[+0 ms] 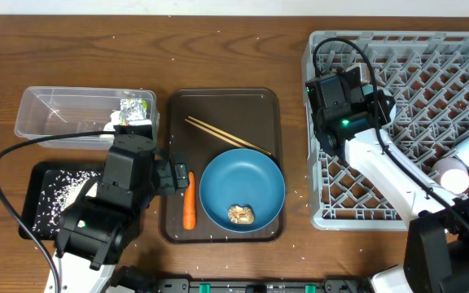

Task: Sort waste into correct bins and load items into the dishwasher rack
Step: 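Carry the bowl with the right gripper into the dish rack, then lower the light-blue bowl into the rack's back row with the right gripper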

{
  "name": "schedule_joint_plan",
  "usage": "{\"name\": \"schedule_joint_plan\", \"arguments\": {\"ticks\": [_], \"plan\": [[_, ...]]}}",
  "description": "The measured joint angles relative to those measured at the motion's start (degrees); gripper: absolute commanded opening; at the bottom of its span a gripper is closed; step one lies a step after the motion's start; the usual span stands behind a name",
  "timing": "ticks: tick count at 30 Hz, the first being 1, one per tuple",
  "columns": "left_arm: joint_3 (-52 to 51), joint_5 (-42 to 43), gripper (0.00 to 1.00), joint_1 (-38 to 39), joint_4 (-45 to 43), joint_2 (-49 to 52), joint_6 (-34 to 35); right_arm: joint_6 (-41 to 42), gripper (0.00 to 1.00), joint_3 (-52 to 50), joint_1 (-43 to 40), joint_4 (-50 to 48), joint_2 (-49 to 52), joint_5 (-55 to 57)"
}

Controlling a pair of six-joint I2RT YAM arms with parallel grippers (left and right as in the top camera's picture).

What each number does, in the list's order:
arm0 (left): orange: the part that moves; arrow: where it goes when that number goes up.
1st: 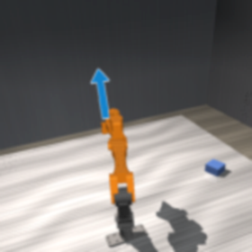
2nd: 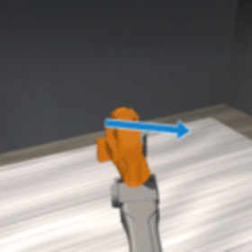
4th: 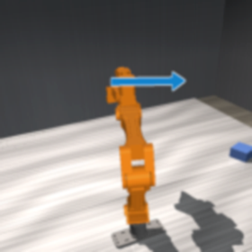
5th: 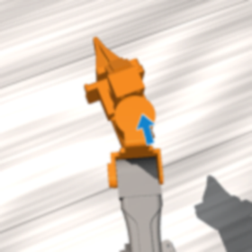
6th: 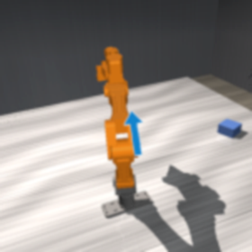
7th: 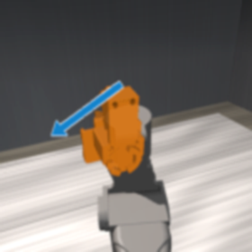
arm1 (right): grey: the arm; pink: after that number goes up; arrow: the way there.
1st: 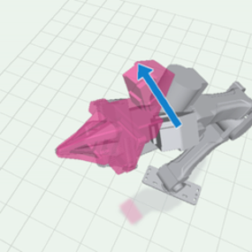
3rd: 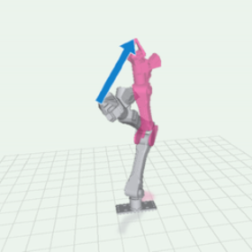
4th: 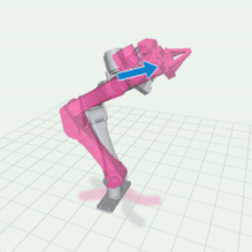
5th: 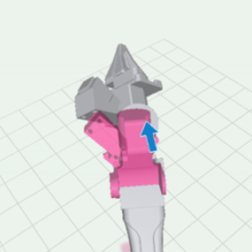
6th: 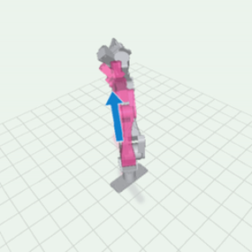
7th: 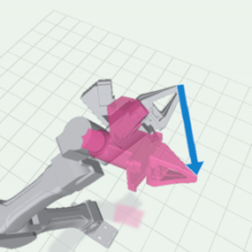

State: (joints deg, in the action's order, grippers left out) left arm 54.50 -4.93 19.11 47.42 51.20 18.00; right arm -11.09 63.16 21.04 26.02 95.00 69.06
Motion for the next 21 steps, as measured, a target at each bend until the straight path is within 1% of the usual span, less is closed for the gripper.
{"name": "schedule_joint_plan", "arguments": {"ticks": [4,8,11,12,13,14,21], "plan": [[0.0,0.0,0.98,0.0,0.0,0.0,0.0,-1.3,0.01,0.0,0.4,0.0,0.0,0.2],[0.0,0.0,0.98,0.0,0.0,0.0,0.0,-2.7,0.08,0.0,2.0,0.0,0.0,-0.7],[0.0,0.0,0.98,0.0,0.0,0.0,0.0,-3.5,0.16,0.0,3.3,0.0,0.0,-1.9],[0.0,0.0,0.98,0.0,0.0,0.0,0.0,-3.8,0.15,0.0,3.6,0.1,0.0,-2.4],[0.0,0.0,0.98,0.0,0.0,0.0,0.0,-4.2,0.1,0.0,3.9,0.2,0.0,-2.7],[0.0,0.0,0.98,0.0,0.0,0.0,0.0,-4.6,0.08,0.0,4.0,0.3,0.1,-3.0],[0.0,0.0,0.98,0.0,0.0,0.0,0.0,-5.1,0.02,0.0,4.3,0.7,0.2,-3.3]]}}
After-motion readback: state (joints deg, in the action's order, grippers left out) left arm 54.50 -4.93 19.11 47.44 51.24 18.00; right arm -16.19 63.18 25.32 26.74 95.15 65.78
